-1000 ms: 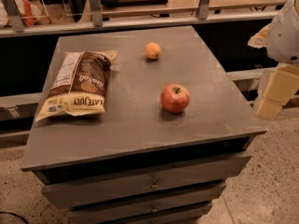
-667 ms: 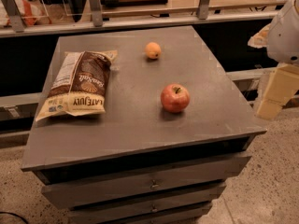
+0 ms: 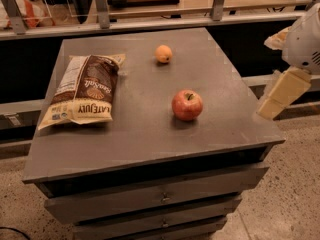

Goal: Move orange near brown chip bag

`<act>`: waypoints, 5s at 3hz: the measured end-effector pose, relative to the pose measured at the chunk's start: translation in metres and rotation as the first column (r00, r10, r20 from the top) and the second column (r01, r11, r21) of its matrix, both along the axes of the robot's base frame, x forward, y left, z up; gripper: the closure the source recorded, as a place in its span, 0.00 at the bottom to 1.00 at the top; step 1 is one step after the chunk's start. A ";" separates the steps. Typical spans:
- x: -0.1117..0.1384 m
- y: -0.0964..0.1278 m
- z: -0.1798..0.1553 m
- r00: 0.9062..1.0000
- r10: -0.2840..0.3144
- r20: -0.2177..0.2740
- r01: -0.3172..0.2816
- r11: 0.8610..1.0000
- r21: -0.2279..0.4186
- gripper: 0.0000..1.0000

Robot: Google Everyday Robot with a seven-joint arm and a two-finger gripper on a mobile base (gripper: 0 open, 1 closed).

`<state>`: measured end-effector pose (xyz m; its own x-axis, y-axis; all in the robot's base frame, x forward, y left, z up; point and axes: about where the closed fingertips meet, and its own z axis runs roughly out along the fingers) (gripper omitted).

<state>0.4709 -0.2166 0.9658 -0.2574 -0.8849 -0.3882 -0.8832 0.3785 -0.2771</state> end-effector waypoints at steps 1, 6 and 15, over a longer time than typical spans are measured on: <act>0.041 0.011 -0.015 0.998 0.015 0.057 -0.024 0.987 0.157 0.00; 0.225 0.071 -0.060 0.996 -0.034 0.085 -0.017 0.848 0.530 0.00; 0.326 0.154 -0.114 0.975 0.150 0.164 -0.222 0.705 0.674 0.00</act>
Offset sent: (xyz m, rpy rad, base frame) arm 0.1310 0.0392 -0.0455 0.4620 -0.1136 0.0733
